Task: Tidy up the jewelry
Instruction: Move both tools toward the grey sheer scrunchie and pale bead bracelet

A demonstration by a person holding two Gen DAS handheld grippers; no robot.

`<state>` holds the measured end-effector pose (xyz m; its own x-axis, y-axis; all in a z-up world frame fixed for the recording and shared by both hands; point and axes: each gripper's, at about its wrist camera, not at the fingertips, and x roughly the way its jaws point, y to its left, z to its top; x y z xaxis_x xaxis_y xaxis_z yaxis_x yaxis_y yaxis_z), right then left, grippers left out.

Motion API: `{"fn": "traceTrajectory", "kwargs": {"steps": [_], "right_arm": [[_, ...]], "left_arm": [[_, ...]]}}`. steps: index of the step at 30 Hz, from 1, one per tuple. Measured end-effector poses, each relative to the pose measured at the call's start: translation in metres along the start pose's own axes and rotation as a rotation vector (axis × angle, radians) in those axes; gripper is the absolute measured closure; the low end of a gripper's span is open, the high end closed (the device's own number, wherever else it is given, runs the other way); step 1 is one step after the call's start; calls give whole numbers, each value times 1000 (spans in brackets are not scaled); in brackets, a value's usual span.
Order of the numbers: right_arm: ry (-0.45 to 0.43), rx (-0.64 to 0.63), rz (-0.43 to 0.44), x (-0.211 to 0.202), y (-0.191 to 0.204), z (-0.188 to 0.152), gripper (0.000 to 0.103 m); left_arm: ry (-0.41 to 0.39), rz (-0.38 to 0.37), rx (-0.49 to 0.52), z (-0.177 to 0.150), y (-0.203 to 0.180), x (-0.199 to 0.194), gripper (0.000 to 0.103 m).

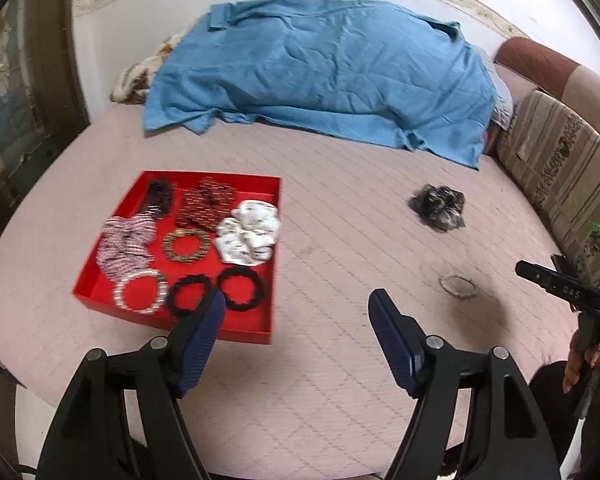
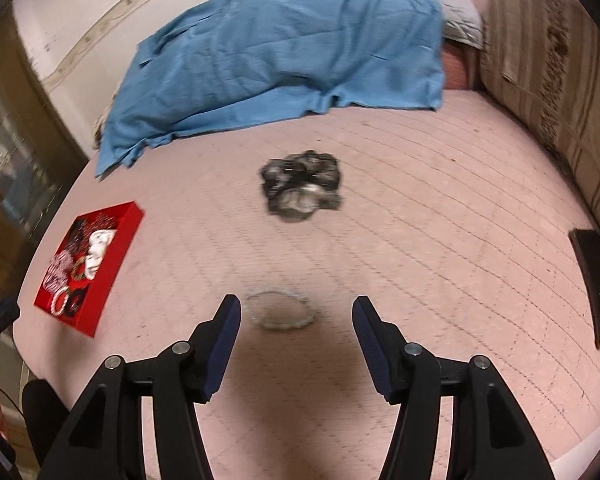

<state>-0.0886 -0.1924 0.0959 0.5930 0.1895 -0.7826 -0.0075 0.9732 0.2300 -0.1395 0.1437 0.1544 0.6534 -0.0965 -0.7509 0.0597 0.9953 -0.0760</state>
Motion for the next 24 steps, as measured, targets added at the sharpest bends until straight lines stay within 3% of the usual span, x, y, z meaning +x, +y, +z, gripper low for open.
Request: {"fn": "traceTrajectory", "kwargs": {"steps": [17, 24], "right_arm": [[39, 73, 45, 49, -39, 2, 40], [83, -21, 79, 73, -29, -7, 40]], "left_arm": [[151, -147, 111, 11, -90, 93, 30], [202, -192, 105, 36, -115, 144, 30]]}}
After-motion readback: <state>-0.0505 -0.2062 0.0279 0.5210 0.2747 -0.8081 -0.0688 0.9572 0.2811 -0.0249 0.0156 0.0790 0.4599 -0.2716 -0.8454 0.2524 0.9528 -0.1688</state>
